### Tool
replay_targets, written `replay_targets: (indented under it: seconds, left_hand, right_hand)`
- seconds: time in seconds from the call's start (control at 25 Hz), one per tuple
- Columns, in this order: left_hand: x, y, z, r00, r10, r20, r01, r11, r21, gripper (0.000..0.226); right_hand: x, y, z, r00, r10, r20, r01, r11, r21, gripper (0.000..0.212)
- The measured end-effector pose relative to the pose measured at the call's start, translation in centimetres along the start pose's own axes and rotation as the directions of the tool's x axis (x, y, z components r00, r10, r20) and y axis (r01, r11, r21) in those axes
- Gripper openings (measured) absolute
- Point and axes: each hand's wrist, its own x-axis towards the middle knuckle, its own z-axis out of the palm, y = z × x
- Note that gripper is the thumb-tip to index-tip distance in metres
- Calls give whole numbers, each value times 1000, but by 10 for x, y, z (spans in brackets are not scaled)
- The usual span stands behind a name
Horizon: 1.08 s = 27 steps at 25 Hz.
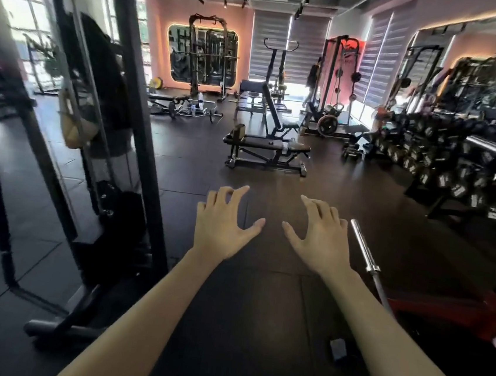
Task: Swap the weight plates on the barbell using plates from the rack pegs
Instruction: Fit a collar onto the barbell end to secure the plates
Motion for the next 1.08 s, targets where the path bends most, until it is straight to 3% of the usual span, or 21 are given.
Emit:
replay_targets:
  seconds: [0.2,0.44,0.76,1.08]
  left_hand:
    - [129,-13,97,994,72,-79,-77,995,-56,76]
    - [273,-13,228,999,31,21,-31,999,-12,83]
    - [475,-29,373,1000,-19,9,19,1000,-1,77]
    - [690,-47,538,997,82,0,-81,993,-90,76]
  right_hand:
    - [108,73,86,997,52,-57,-54,998,-43,66]
    - [244,165,197,998,57,-15,-57,998,0,63]
    - [444,276,321,997,35,65,-35,999,-7,64]
    - [637,370,447,994,92,52,-88,993,-81,65]
